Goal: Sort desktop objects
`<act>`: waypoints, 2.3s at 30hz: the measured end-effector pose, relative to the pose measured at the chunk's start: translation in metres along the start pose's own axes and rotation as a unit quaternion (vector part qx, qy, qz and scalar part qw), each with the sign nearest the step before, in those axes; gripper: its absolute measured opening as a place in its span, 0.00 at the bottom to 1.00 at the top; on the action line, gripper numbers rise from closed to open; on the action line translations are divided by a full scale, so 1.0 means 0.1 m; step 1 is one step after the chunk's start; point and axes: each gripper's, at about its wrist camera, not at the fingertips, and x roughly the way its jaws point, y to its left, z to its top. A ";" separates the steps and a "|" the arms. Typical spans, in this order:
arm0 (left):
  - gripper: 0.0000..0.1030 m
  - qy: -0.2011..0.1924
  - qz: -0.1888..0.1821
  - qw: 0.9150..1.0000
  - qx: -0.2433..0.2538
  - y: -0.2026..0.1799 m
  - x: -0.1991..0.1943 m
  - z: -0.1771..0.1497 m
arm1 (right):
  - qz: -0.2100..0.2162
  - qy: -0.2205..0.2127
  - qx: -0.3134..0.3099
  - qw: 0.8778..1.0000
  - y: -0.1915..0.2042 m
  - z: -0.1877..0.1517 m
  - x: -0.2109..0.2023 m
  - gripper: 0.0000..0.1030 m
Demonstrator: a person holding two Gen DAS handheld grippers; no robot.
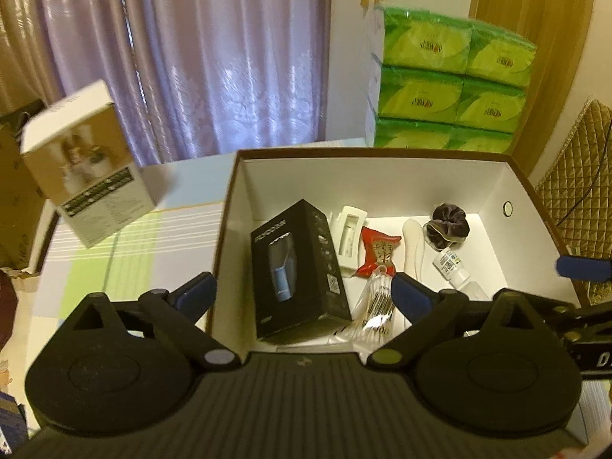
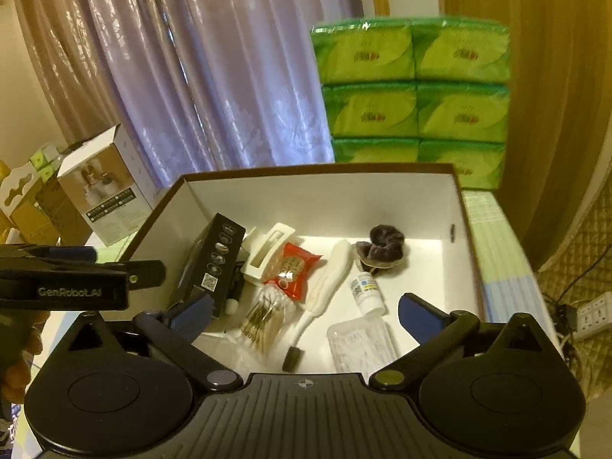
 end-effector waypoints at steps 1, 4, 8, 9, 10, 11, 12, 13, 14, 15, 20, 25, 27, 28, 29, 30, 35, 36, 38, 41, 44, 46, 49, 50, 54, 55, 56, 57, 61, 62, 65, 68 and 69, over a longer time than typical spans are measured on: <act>0.95 -0.003 0.000 1.000 -0.001 0.00 -0.06 -0.02 | -0.001 -0.002 -0.001 1.000 0.00 -0.02 -0.06 0.98; 0.96 -0.015 0.004 1.000 -0.008 0.03 -0.27 -0.12 | -0.005 -0.006 -0.006 1.000 0.02 -0.10 -0.23 0.98; 0.97 -0.025 0.003 0.999 -0.021 0.05 -0.53 -0.23 | -0.010 -0.007 -0.008 1.000 0.04 -0.21 -0.46 0.98; 0.97 -0.027 0.003 0.999 -0.024 0.05 -0.60 -0.26 | -0.011 -0.008 -0.008 1.000 0.05 -0.24 -0.52 0.98; 0.97 -0.029 0.003 0.999 -0.025 0.05 -0.67 -0.29 | -0.012 -0.010 -0.007 1.000 0.05 -0.27 -0.58 0.98; 0.97 -0.031 0.003 0.999 -0.026 0.04 -0.73 -0.32 | -0.014 -0.011 -0.008 1.000 0.06 -0.30 -0.63 0.98; 0.98 -0.034 0.006 0.999 -0.026 0.03 -0.79 -0.36 | -0.015 -0.012 -0.008 1.000 0.06 -0.33 -0.69 0.98; 0.99 -0.038 0.009 0.999 -0.026 0.02 -0.86 -0.39 | -0.015 -0.012 -0.008 1.000 0.07 -0.36 -0.74 0.98; 0.99 -0.042 0.012 0.999 -0.024 0.00 -0.92 -0.42 | -0.016 -0.014 -0.009 1.000 0.08 -0.38 -0.79 0.98; 0.99 -0.046 0.017 0.999 -0.023 -0.01 -0.99 -0.46 | -0.017 -0.015 -0.010 1.000 0.09 -0.41 -0.85 0.98; 0.99 -0.057 0.013 0.998 -0.028 -0.07 -1.29 -0.59 | -0.021 -0.025 -0.018 0.999 0.14 -0.56 -1.12 0.98; 0.99 -0.062 0.015 0.998 -0.022 -0.19 -1.59 -0.72 | -0.015 -0.019 -0.026 0.999 0.17 -0.69 -1.37 0.98; 0.99 -0.062 0.015 0.998 -0.022 -0.24 -1.69 -0.78 | -0.015 -0.019 -0.029 0.999 0.19 -0.75 -1.48 0.98; 0.99 -0.060 0.015 0.998 -0.021 -0.26 -1.74 -0.82 | -0.015 -0.019 -0.032 0.999 0.20 -0.78 -1.53 0.98; 0.99 -0.059 0.016 0.998 -0.020 -0.28 -1.79 -0.86 | -0.016 -0.019 -0.035 0.999 0.21 -0.81 -1.57 0.98; 0.99 -0.058 0.017 0.998 -0.020 -0.30 -1.84 -0.89 | -0.016 -0.018 -0.038 0.999 0.22 -0.85 -1.62 0.98; 0.99 -0.054 0.025 0.998 -0.023 -0.37 -2.06 -1.10 | -0.014 -0.021 -0.048 0.999 0.23 -0.99 -1.84 0.98; 0.99 -0.053 0.027 0.998 -0.023 -0.38 -2.11 -1.14 | -0.014 -0.023 -0.049 0.998 0.23 -1.02 -1.88 0.98; 0.99 -0.053 0.032 0.998 -0.024 -0.41 -2.19 -1.22 | -0.013 -0.024 -0.052 0.998 0.23 -1.07 -1.96 0.98; 0.99 -0.053 0.037 0.998 -0.022 -0.48 -2.30 -1.32 | -0.014 -0.027 -0.057 0.998 0.23 -1.14 -2.07 0.98; 0.99 -0.054 0.045 0.997 -0.022 -0.54 -2.39 -1.41 | -0.012 -0.027 -0.062 0.998 0.23 -1.21 -2.16 0.98; 0.99 -0.054 0.048 0.997 -0.023 -0.58 -2.45 -1.47 | -0.011 -0.028 -0.065 0.997 0.23 -1.26 -2.21 0.98; 0.99 -0.054 0.053 0.997 -0.023 -0.64 -2.52 -1.57 | -0.008 -0.030 -0.068 0.997 0.22 -1.32 -2.28 0.98; 0.99 -0.052 0.053 0.997 -0.025 -0.66 -2.54 -1.61 | -0.007 -0.031 -0.069 0.997 0.22 -1.34 -2.31 0.98; 0.99 -0.048 0.051 0.997 -0.030 -0.71 -2.63 -1.76 | -0.004 -0.035 -0.070 0.997 0.21 -1.44 -2.42 0.98; 0.99 -0.046 0.052 0.997 -0.030 -0.73 -2.64 -1.79 | -0.003 -0.035 -0.071 0.997 0.21 -1.46 -2.44 0.98; 0.99 -0.045 0.054 0.997 -0.031 -0.73 -2.65 -1.82 | -0.002 -0.036 -0.071 0.997 0.20 -1.48 -2.46 0.98; 0.99 -0.044 0.057 0.997 -0.032 -0.74 -2.66 -1.84 | -0.002 -0.036 -0.072 0.997 0.20 -1.51 -2.48 0.98; 0.99 -0.039 0.060 0.997 -0.033 -0.77 -2.70 -1.93 | -0.004 -0.036 -0.077 0.996 0.19 -1.59 -2.54 0.98; 0.99 -0.038 0.061 0.997 -0.033 -0.78 -2.71 -1.95 | -0.004 -0.035 -0.078 0.996 0.19 -1.61 -2.55 0.98; 0.99 -0.037 0.063 0.997 -0.034 -0.80 -2.74 -2.01 | -0.004 -0.031 -0.079 0.996 0.19 -1.67 -2.57 0.98; 0.99 -0.030 0.067 0.997 -0.035 -0.83 -2.75 -2.07 | -0.004 -0.027 -0.079 0.997 0.18 -1.72 -2.59 0.98; 0.99 -0.028 0.068 0.997 -0.036 -0.83 -2.75 -2.09 | -0.004 -0.026 -0.078 0.997 0.17 -1.73 -2.59 0.98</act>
